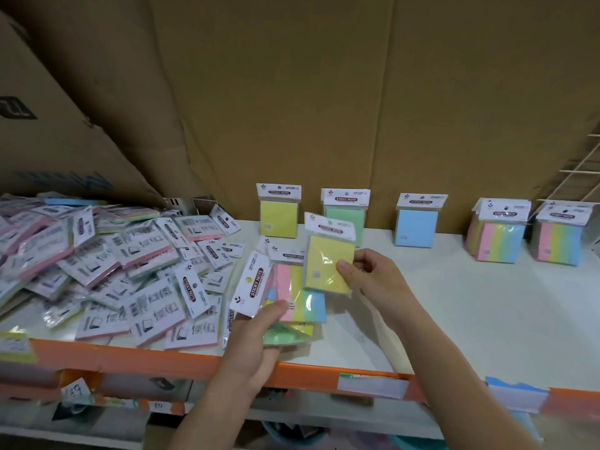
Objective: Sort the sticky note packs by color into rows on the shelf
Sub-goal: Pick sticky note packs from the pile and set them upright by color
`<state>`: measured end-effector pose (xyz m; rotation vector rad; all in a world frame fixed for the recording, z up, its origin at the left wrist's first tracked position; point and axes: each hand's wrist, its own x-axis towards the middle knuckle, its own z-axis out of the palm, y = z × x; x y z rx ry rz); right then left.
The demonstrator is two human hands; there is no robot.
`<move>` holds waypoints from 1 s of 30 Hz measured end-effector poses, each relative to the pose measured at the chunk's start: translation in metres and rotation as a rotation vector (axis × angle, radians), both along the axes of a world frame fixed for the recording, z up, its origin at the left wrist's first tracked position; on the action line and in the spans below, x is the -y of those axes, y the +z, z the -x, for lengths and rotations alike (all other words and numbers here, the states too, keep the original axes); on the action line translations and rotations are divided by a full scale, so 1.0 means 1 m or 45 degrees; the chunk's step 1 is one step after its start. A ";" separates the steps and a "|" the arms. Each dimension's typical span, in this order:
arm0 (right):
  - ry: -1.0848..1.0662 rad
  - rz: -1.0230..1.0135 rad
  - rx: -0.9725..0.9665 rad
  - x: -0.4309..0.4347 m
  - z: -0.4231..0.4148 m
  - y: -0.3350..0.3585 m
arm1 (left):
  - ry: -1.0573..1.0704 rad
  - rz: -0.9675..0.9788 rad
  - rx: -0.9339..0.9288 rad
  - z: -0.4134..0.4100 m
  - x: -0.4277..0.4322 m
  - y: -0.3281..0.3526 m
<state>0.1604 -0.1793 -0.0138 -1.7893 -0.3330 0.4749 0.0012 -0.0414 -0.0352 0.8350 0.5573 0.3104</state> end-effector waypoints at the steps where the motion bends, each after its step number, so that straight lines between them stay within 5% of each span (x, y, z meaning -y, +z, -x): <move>1: -0.019 -0.010 0.016 -0.011 -0.006 0.001 | 0.040 -0.011 0.002 0.004 -0.007 0.001; 10: -0.103 0.147 0.245 -0.130 -0.037 -0.006 | 0.157 0.039 -0.029 0.035 -0.047 0.003; 15: -0.133 0.402 0.336 -0.151 -0.043 -0.018 | 0.108 0.067 -0.041 0.042 -0.056 0.002; 20: -0.236 0.394 0.401 -0.155 -0.034 -0.011 | 0.022 0.098 0.017 0.034 -0.066 -0.005; 30: 0.027 0.155 -0.093 -0.023 0.047 -0.009 | -0.345 0.095 -0.068 -0.005 -0.042 -0.005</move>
